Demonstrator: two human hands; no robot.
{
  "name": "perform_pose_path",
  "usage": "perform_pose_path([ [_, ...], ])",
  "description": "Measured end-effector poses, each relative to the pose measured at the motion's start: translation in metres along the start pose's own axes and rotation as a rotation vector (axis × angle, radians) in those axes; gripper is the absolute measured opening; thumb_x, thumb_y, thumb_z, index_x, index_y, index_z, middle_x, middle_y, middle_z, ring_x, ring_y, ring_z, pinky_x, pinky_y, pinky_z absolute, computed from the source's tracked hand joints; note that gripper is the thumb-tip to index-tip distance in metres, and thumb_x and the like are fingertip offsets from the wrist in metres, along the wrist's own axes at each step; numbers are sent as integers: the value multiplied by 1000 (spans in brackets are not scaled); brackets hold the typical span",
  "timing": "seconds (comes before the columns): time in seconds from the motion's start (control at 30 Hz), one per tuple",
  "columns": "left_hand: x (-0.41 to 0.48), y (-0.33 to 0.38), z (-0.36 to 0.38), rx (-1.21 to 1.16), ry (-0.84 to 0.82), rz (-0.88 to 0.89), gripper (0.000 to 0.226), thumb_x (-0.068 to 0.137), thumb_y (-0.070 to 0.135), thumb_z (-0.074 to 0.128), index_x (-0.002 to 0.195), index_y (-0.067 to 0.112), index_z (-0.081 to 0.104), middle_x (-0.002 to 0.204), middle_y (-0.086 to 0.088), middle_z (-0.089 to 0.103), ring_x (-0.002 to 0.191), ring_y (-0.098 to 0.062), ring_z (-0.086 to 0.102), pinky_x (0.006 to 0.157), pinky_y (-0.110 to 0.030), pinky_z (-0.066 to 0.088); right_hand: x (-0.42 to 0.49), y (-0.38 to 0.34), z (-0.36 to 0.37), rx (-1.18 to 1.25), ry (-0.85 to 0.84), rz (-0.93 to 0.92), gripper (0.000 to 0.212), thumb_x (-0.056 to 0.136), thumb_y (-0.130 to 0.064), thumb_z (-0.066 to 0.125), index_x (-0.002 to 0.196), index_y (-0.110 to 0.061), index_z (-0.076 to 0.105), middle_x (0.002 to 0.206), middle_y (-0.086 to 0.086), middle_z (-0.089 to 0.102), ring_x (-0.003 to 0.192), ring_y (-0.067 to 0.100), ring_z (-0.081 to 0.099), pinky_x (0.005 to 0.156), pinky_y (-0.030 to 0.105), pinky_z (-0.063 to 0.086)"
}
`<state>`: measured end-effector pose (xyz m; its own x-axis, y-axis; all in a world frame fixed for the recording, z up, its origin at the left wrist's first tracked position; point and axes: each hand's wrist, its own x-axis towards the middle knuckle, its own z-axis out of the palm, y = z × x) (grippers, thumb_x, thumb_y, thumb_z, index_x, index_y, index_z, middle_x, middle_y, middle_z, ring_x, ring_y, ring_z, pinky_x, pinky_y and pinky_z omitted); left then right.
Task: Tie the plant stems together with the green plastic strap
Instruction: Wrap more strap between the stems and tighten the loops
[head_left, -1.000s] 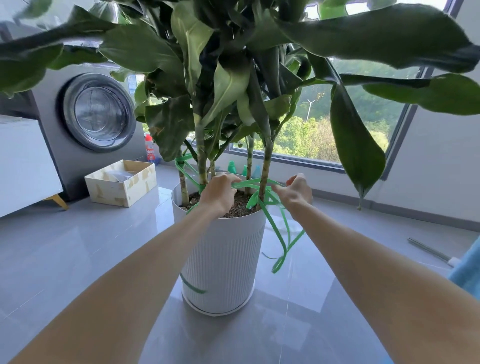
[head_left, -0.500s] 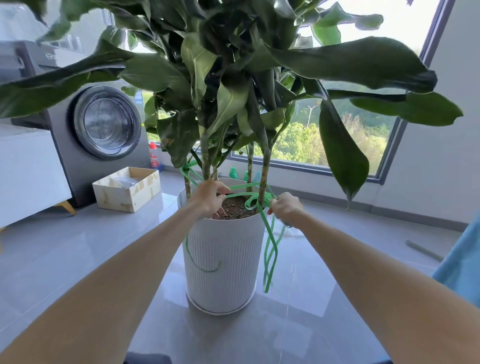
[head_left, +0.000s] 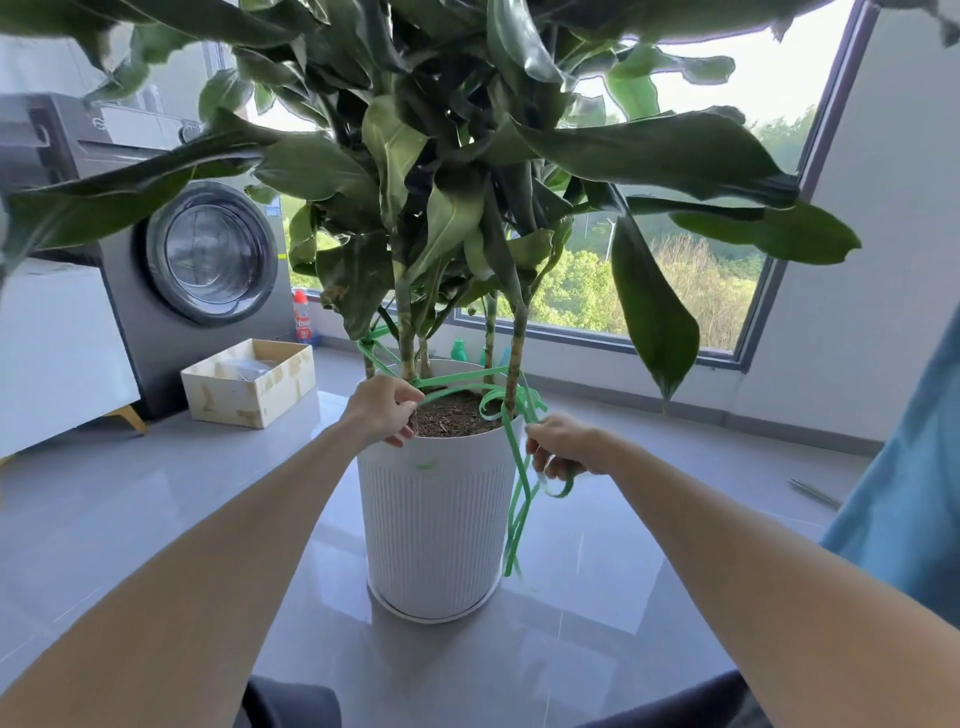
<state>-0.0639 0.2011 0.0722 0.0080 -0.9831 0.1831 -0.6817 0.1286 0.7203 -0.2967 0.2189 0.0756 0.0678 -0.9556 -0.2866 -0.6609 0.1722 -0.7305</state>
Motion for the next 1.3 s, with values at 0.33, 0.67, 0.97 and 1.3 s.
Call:
perform_pose_path([
  [0.33, 4, 12, 7, -181, 20, -65, 25, 94, 8, 53, 117, 8, 65, 112, -12, 64, 67, -12, 65, 48, -17, 54, -7, -1, 15, 54, -327, 51, 36, 103, -19, 33, 68, -11, 40, 44, 3, 44, 33, 12, 46, 49, 27, 56],
  [0.67, 11, 38, 43, -252, -193, -116, 29, 96, 29, 51, 111, 10, 67, 108, -2, 69, 94, -14, 57, 77, -25, 51, -10, 6, 24, -178, -508, 150, 35, 103, -22, 36, 76, -7, 52, 69, 8, 57, 57, 15, 58, 76, 37, 57],
  [0.97, 12, 65, 73, -289, -391, -127, 36, 92, 40, 55, 110, 11, 66, 99, 4, 68, 87, -9, 60, 70, -21, 48, -7, 9, 34, -697, -634, 19, 33, 101, -24, 42, 130, -29, 56, 144, -6, 46, 137, 24, 37, 109, 46, 36],
  [1.3, 12, 50, 51, -598, -367, -290, 20, 96, 18, 53, 90, 3, 64, 68, -5, 54, 63, -16, 60, 67, -31, 60, -1, 16, 20, -742, -314, -69, 30, 93, -18, 57, 120, -10, 65, 108, -1, 67, 79, 8, 60, 70, 17, 49],
])
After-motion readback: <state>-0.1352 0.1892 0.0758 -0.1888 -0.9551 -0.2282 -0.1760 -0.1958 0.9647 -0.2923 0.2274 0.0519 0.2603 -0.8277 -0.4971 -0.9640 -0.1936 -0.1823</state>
